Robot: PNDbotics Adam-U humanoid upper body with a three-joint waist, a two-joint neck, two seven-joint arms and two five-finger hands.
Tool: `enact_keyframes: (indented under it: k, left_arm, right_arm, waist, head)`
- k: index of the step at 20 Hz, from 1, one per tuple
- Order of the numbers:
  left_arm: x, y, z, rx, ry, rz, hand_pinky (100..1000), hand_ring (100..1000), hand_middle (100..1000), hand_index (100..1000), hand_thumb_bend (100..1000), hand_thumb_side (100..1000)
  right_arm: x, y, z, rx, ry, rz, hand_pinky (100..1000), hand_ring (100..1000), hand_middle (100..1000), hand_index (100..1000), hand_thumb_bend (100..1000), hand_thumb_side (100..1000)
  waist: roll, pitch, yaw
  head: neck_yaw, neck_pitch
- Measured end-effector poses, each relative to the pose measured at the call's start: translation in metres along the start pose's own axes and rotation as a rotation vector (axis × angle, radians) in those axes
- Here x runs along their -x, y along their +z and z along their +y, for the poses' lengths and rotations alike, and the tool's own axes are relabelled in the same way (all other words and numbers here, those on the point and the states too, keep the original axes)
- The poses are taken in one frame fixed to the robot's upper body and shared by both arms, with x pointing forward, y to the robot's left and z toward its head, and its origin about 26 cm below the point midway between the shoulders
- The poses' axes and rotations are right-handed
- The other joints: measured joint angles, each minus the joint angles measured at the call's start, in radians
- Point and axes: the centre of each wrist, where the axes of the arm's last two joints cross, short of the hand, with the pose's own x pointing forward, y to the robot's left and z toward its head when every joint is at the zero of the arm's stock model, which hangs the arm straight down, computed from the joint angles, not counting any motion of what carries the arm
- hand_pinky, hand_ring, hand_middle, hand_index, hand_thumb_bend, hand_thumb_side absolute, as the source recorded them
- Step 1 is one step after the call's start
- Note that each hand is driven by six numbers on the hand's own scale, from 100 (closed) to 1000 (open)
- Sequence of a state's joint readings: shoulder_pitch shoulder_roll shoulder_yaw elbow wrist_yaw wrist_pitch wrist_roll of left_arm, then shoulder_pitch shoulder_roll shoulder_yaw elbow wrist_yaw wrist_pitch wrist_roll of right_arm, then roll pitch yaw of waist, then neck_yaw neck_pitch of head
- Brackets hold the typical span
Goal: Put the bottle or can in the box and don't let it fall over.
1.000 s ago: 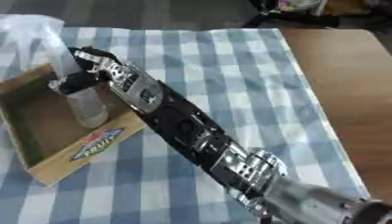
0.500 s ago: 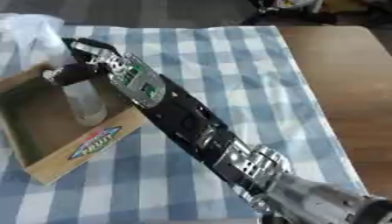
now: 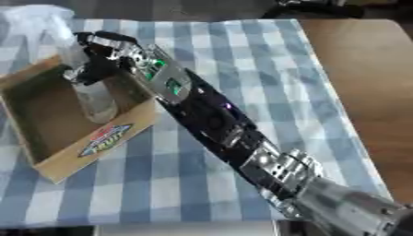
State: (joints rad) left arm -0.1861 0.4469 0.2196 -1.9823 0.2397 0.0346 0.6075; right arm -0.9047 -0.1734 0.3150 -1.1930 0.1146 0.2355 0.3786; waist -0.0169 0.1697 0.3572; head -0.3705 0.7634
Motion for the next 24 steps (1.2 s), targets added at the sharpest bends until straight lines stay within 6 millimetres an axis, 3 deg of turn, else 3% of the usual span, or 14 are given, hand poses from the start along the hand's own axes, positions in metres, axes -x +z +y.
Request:
enact_keyframes:
  k: [14, 24]
  left_arm:
    - [0.002, 0.002, 0.002, 0.005, -0.013, 0.009, 448, 667, 730, 674, 100, 583]
    - [0.004, 0.004, 0.006, 0.008, -0.038, 0.011, 445, 667, 732, 673, 100, 582]
  right_arm:
    - [-0.024, 0.016, -0.010, 0.015, -0.027, -0.071, 1000, 1000, 1000, 1000, 100, 276]
    - [-0.028, 0.043, -0.020, 0.012, -0.014, -0.069, 1000, 1000, 1000, 1000, 100, 244]
  waist:
    - [0.007, -0.014, -0.028]
    - [0.008, -0.026, -0.073]
  head:
    - [0.018, 0.000]
    - [0.056, 0.000]
